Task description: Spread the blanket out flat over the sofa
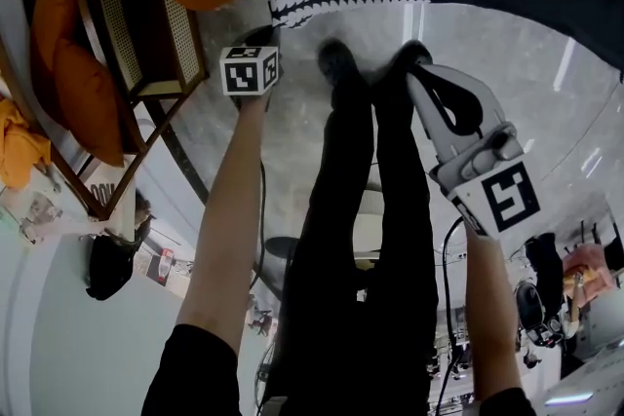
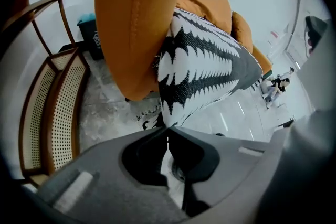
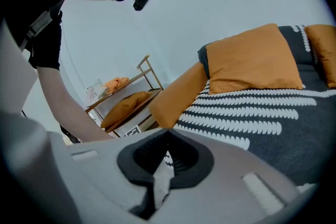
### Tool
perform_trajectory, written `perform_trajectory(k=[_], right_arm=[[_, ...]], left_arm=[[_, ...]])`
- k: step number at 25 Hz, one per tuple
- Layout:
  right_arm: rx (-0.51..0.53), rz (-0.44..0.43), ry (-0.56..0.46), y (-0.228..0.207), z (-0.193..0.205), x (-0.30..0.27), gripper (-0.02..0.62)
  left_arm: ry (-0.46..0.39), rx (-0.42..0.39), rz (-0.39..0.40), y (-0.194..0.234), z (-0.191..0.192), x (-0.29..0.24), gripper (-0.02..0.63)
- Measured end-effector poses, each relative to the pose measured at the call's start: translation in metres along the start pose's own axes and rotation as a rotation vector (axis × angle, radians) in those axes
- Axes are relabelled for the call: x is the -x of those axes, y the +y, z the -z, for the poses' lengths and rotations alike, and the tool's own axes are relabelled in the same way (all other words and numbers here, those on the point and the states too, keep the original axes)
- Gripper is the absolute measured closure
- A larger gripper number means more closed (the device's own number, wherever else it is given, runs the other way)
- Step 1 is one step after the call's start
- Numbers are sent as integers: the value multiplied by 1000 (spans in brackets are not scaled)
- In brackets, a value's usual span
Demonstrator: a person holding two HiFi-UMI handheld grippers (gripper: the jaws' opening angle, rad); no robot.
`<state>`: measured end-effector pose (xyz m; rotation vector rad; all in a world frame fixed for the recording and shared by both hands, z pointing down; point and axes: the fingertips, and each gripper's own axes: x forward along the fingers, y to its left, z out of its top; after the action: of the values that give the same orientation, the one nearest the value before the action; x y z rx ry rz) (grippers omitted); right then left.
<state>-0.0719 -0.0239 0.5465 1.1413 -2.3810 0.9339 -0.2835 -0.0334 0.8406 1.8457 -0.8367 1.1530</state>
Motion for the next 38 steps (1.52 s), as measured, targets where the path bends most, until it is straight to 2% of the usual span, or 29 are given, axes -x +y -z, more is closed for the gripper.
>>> perform_trajectory(k=[5, 11, 17, 27, 34, 38], right_arm=[[2, 1, -4, -2, 0, 8, 594], [-6, 7, -7, -7, -1, 15, 594], [3, 5, -15, -4, -7, 28, 594], [1, 1, -54, 5, -28, 61, 594], [15, 18, -96, 12, -61, 105, 594], [52, 50, -128, 8, -84, 137, 594]], left_arm=[[13, -12, -50, -3, -6, -5, 591], [43, -15, -75, -5, -5, -6, 581], [83, -13, -117, -3, 7, 5, 578], [-8, 19, -136, -28, -9, 45, 579], [-22, -43, -119, -75, -25, 83, 594], [-45, -80, -99, -103, -48, 99, 594]])
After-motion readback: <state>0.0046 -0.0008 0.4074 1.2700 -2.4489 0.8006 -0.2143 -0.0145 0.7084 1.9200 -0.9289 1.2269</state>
